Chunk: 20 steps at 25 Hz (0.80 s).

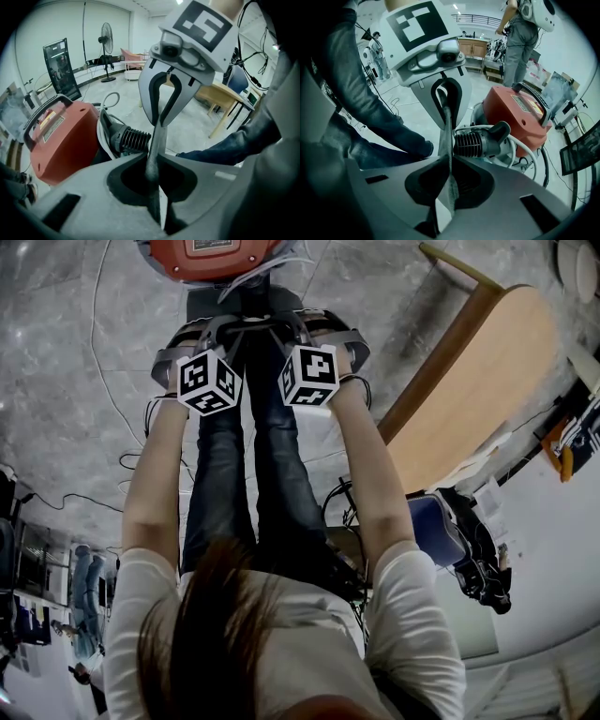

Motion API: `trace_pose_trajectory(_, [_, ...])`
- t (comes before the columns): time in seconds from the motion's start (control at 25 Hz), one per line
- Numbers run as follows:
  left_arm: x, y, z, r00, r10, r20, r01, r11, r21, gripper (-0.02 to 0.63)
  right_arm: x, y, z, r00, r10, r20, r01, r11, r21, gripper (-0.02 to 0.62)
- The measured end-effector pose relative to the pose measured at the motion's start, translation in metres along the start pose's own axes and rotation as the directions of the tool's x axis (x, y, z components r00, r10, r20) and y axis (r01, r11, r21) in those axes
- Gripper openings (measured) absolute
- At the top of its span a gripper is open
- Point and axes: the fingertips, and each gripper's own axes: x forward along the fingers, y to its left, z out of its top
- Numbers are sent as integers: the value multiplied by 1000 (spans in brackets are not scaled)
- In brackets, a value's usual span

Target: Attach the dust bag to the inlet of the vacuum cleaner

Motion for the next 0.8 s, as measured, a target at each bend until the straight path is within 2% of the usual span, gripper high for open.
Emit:
trace_pose_trajectory(0.24, [-1, 9, 1, 1000, 12, 6, -12, 1000, -12, 38, 0, -8, 2, 1000, 0, 2, 0, 1000, 15, 28])
trace_pose_trajectory(0.48, [2, 15, 4, 1000, 2, 11, -1, 1000, -16, 38, 2, -14, -1, 1000, 21, 6, -21, 997, 76, 29])
trace_pose_trajectory(0.8, [3, 17, 3, 1000, -15, 5, 15, 1000, -6, 38, 3, -16, -1, 1000, 27, 13, -28, 996, 81, 29])
